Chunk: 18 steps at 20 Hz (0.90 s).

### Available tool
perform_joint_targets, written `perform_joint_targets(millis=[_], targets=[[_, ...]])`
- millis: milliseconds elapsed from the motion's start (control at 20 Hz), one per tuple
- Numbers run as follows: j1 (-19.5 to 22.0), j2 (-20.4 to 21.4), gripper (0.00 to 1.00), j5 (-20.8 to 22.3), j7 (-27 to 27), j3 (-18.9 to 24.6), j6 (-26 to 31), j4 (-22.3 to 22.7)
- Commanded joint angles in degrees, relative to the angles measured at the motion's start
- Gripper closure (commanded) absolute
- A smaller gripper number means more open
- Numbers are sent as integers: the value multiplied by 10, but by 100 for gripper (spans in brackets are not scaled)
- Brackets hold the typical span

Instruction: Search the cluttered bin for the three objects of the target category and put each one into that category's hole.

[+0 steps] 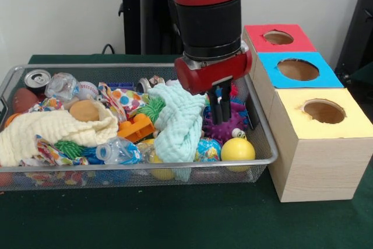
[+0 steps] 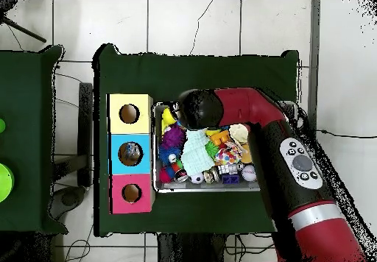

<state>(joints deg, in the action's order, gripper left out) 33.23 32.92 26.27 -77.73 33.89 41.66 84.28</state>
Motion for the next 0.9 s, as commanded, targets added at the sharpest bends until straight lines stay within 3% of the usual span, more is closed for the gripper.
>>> perform_joint_targets(millis=[50,300,400,900], targets=[[5,-13,100,53,124,37,1,28],[-41,3,100,77,-11,-46,-4,-2],[-54,6,100,85,-37,-65,-1,-14],[-67,-24,100,74,-36,-90,15,-67]])
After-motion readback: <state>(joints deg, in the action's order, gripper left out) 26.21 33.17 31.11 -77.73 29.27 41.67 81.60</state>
